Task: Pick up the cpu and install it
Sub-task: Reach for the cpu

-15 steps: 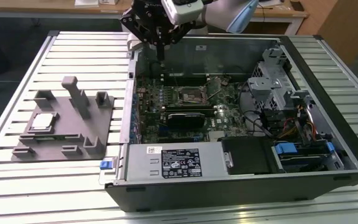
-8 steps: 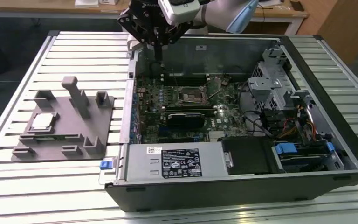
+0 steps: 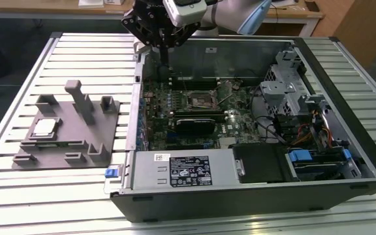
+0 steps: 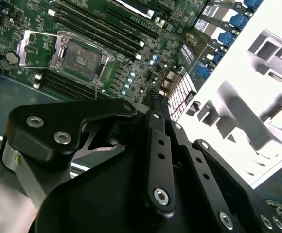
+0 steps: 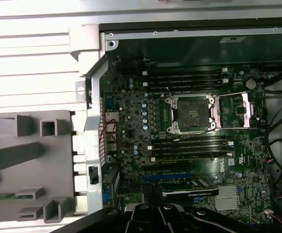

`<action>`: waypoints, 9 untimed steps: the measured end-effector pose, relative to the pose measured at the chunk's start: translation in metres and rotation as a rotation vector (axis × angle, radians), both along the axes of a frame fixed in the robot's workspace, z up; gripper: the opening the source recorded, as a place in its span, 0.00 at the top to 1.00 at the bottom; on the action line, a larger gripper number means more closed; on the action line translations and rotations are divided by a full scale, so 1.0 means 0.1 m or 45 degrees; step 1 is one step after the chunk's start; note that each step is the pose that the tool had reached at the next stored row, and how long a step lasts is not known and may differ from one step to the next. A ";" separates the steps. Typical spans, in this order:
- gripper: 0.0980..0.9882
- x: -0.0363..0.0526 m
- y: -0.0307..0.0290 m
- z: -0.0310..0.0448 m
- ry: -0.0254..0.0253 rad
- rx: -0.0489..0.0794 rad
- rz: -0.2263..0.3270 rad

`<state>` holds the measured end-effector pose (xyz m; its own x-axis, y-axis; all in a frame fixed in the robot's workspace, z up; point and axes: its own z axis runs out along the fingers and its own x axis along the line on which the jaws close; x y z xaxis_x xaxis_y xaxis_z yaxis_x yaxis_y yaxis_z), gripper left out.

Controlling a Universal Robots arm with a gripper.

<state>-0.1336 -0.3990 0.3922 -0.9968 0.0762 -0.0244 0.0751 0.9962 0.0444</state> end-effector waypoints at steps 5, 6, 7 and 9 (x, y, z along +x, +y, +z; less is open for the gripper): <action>0.99 -0.023 0.000 -0.003 0.0001 0.000 0.000; 0.99 -0.027 0.000 -0.004 0.0002 0.000 0.000; 0.99 -0.031 0.000 -0.005 0.0001 0.000 0.000; 0.99 -0.038 0.000 -0.006 0.0001 0.000 0.000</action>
<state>-0.1374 -0.3989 0.3916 -0.9968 0.0762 -0.0244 0.0751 0.9962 0.0443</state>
